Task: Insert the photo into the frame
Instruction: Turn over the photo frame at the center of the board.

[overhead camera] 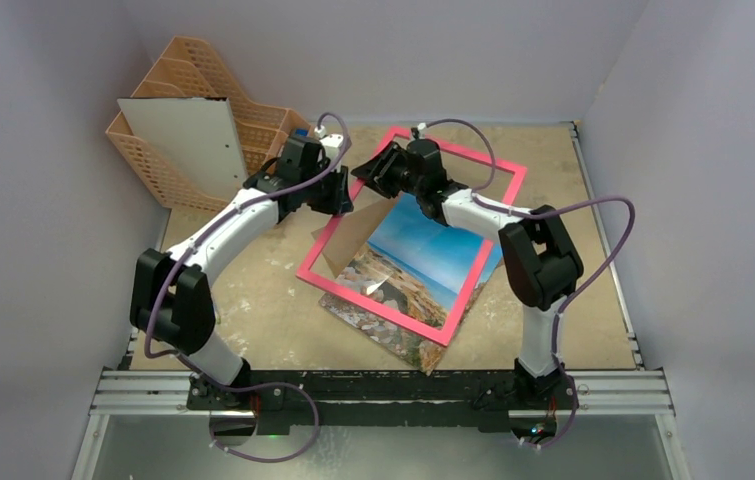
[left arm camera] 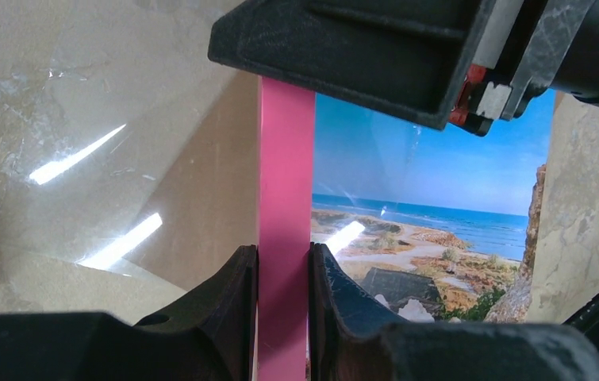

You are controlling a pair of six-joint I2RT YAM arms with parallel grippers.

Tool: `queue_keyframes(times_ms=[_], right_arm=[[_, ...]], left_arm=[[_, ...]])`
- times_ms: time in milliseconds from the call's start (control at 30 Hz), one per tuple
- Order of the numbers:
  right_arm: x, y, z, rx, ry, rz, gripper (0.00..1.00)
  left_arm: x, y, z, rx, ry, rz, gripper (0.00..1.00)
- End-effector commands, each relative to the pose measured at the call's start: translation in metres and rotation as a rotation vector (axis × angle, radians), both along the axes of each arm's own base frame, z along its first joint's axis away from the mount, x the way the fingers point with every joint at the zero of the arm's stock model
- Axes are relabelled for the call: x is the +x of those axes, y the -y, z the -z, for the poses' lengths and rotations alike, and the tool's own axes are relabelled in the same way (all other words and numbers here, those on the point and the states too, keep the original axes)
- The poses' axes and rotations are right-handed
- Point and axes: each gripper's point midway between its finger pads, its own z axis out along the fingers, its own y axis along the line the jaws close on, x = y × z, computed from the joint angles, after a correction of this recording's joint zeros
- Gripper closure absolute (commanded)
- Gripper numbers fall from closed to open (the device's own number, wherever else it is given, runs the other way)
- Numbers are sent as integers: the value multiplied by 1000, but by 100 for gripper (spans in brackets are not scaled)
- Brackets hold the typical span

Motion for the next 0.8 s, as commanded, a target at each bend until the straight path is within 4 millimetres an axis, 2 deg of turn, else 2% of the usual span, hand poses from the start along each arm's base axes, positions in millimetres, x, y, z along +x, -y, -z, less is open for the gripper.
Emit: queue_keyframes(times_ms=[0,133,200,233,367,533,633,767], right_arm=[[2,-13,-64,137,156,-38,63],[-4,-11,-97,182,226,-48,81],[-7,-8,-117,192,256,-47,88],[-10,-6,-132,202,285,-48,90],[-25,-2,-177,221,368,-86,96],[-48,3,-218,220,472,-165,98],[-63,6,-235,229,519,-221,98],[-78,10,-253,224,577,-289,98]], left_arm=[[-7,19,-51,-154,92,50,100],[-17,22,-68,-200,106,78,100],[-22,23,-79,-220,119,87,91],[-24,22,-85,-228,129,87,86],[-31,16,-115,-252,181,65,53],[-42,15,-152,-307,240,80,28],[-52,22,-160,-341,216,131,24],[-68,29,-174,-400,206,199,24]])
